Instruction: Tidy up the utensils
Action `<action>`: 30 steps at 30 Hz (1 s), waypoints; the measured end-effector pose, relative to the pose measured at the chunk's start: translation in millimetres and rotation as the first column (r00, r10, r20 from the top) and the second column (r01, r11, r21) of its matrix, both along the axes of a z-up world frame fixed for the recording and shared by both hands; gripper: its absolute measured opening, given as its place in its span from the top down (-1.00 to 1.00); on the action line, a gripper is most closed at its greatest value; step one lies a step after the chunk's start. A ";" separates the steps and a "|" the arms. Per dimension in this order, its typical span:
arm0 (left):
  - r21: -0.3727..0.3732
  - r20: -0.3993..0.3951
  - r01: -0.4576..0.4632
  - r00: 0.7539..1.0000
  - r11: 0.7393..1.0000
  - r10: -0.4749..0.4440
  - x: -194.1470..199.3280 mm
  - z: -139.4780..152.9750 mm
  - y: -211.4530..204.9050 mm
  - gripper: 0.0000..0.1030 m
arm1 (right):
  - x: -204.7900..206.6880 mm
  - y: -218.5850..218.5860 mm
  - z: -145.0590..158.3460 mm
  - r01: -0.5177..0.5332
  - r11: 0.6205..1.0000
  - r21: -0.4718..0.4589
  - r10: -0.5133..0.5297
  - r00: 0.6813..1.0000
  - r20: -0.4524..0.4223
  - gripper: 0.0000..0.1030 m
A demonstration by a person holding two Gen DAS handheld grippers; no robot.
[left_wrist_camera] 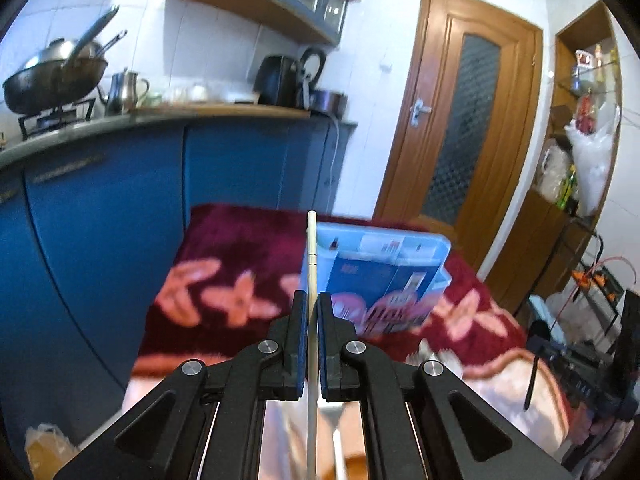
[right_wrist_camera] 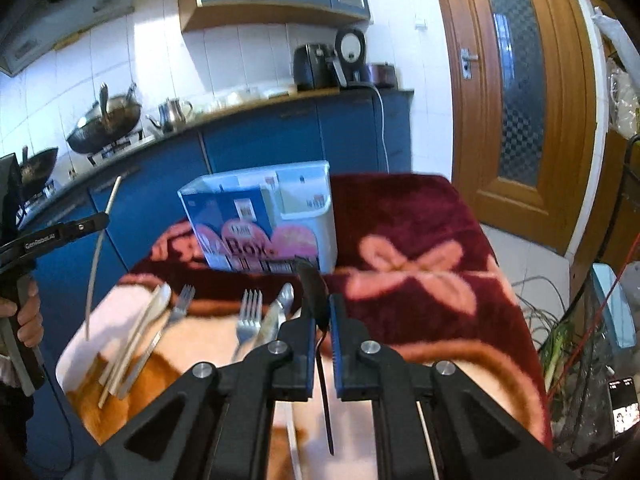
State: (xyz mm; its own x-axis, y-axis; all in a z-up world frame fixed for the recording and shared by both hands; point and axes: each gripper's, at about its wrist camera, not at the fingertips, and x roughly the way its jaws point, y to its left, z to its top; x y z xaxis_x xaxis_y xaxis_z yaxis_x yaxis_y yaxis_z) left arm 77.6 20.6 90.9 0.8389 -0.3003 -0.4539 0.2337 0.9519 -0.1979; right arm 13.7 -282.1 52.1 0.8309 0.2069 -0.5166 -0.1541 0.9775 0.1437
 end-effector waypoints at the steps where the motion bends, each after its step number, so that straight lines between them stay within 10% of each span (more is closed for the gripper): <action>1: -0.012 0.015 -0.002 1.000 1.000 0.002 3.3 4.7 -2.0 0.92 | 0.3 1.2 1.4 -0.004 1.000 0.004 0.004 1.000 0.012 0.85; 18: -0.112 0.284 -0.082 0.952 0.990 0.111 78.2 57.9 -30.6 0.92 | 27.1 -7.6 -0.9 -0.037 0.994 0.099 0.029 0.996 0.078 0.84; 30: -0.170 0.287 -0.230 0.919 0.958 0.272 140.3 23.2 -38.9 0.91 | 46.9 -16.7 -11.9 -0.055 0.990 0.131 0.047 0.997 0.061 0.84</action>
State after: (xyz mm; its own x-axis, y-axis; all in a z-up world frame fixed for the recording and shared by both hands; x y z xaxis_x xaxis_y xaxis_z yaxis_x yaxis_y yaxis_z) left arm 217.9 -18.3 114.1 0.9855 -0.1009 -0.1364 0.0591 0.9578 -0.2813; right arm 60.6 -298.8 40.2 0.8449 0.3132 -0.4337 -0.2147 0.9411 0.2613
